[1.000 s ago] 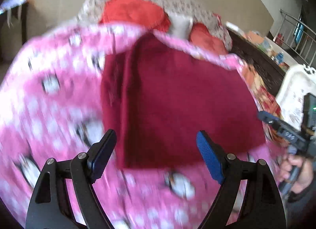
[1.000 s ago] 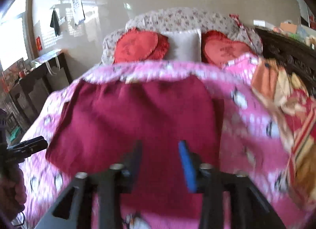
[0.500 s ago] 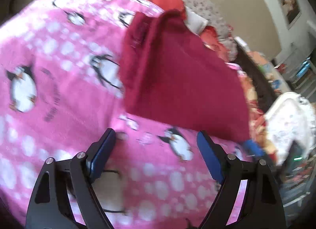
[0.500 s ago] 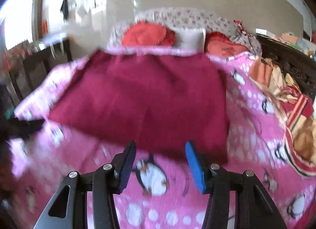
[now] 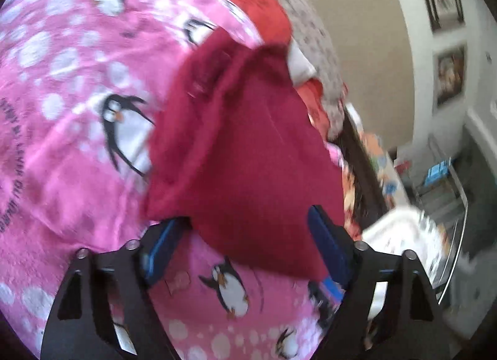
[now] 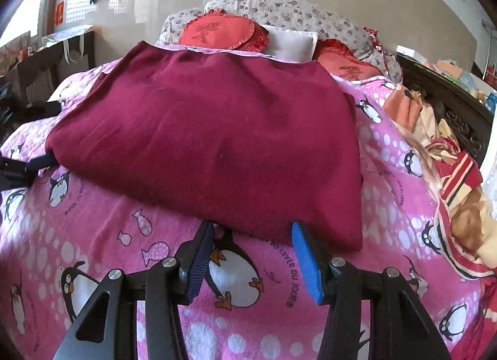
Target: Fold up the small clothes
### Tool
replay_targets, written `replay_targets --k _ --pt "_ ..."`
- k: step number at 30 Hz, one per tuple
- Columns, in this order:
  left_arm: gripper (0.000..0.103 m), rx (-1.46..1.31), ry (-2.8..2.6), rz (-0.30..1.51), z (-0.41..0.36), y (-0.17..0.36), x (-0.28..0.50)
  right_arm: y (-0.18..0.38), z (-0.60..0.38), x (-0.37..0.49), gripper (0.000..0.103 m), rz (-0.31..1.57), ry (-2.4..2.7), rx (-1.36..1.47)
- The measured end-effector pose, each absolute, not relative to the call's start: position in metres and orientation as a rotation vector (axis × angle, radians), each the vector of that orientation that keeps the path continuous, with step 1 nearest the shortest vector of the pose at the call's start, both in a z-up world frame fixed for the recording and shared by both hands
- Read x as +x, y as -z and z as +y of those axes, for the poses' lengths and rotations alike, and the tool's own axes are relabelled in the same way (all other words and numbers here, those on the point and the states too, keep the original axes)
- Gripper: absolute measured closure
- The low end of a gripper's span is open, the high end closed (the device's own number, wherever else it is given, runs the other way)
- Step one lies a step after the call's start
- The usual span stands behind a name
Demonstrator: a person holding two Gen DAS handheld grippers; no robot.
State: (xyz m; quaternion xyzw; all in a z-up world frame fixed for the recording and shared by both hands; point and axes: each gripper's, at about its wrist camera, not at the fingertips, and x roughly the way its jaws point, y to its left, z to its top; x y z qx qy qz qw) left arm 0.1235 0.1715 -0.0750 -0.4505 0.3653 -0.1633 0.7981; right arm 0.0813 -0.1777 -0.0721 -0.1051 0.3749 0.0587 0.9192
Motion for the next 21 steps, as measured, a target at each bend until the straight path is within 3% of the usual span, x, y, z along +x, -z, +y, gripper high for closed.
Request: replay_targets --k 6,9,14,21 --pt "0.023 -1.120 0.381 0.751 0.179 0.076 0.125 0.073 -0.178 0.082 0.053 0.772 -0.123 -0.205" --pt "0.022 -1.193 0.352 0.835 0.184 0.087 0.124 0.074 -0.179 0.083 0.053 0.776 -0.125 -0.198" --pt "0.022 -1.118 0.233 1.009 0.176 0.080 0.140 0.074 -0.180 0.085 0.053 0.776 -0.128 -0.187" --pt "0.022 -0.925 0.172 0.912 0.172 0.070 0.166 0.074 -0.181 0.085 0.053 0.776 -0.130 -0.182"
